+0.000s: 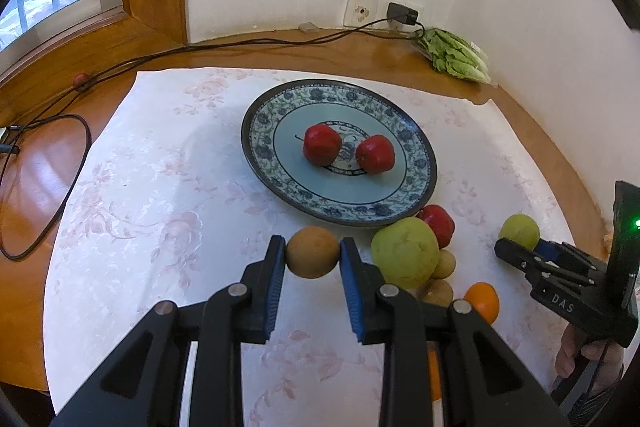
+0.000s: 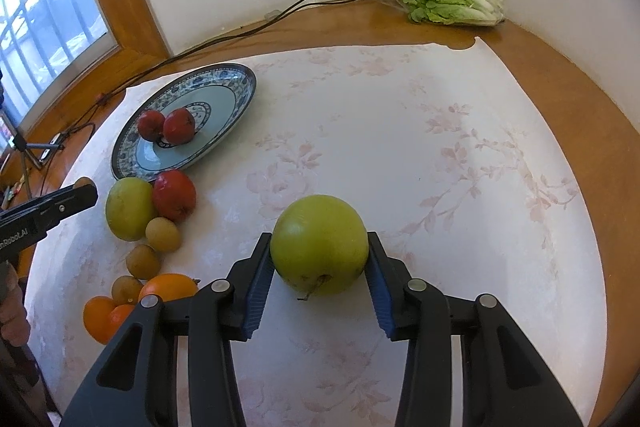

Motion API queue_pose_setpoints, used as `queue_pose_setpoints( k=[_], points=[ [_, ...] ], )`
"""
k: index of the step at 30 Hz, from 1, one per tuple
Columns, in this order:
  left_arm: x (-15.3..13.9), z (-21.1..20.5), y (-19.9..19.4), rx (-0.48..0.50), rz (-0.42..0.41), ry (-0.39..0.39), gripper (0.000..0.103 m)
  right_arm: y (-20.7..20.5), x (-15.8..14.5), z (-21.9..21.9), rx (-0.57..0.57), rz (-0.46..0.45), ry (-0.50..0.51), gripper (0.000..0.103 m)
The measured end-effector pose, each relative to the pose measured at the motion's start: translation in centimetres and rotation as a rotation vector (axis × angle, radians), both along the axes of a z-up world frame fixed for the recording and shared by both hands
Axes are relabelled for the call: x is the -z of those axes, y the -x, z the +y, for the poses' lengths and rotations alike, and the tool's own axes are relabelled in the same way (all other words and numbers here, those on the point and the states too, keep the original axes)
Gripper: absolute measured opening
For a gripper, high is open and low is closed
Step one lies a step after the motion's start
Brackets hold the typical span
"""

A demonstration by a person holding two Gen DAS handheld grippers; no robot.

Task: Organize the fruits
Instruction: 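Carry the brown fruit and green apple over the plate with both tools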

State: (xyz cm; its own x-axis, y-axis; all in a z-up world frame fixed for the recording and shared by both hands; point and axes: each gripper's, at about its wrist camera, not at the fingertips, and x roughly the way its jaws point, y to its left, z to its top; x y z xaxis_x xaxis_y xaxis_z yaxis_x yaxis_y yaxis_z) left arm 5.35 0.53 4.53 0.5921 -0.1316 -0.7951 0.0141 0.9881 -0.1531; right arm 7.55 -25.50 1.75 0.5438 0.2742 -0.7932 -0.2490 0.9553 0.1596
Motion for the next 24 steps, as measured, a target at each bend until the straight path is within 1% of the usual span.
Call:
queue_pose_setpoints(
  k=[4,13,14,24],
  points=[
    [-0.5,-0.1,0.3,0.004,-0.011,0.003,0.029,0.3,-0.5,0.2,-0.014,0.005,-0.017,0.045],
    [-1.8,0.0,0.1,0.009,-0.031,-0.014,0.029,1.2,-3.3,1.2,-0.05,-0.045,-0.019,0.045],
    [-1.9,0.0,0.0,0.003,-0.04,-0.02,0.029,1.2,-3.6,1.4,-0.056,-0.049,-0.017,0.045],
    [-3.1,-0.8,-2.1,0.025,-0.041,-0.068,0.029,0.1,-5.5,3.6,-0.118,-0.054,-0.038,0.045]
  ],
)
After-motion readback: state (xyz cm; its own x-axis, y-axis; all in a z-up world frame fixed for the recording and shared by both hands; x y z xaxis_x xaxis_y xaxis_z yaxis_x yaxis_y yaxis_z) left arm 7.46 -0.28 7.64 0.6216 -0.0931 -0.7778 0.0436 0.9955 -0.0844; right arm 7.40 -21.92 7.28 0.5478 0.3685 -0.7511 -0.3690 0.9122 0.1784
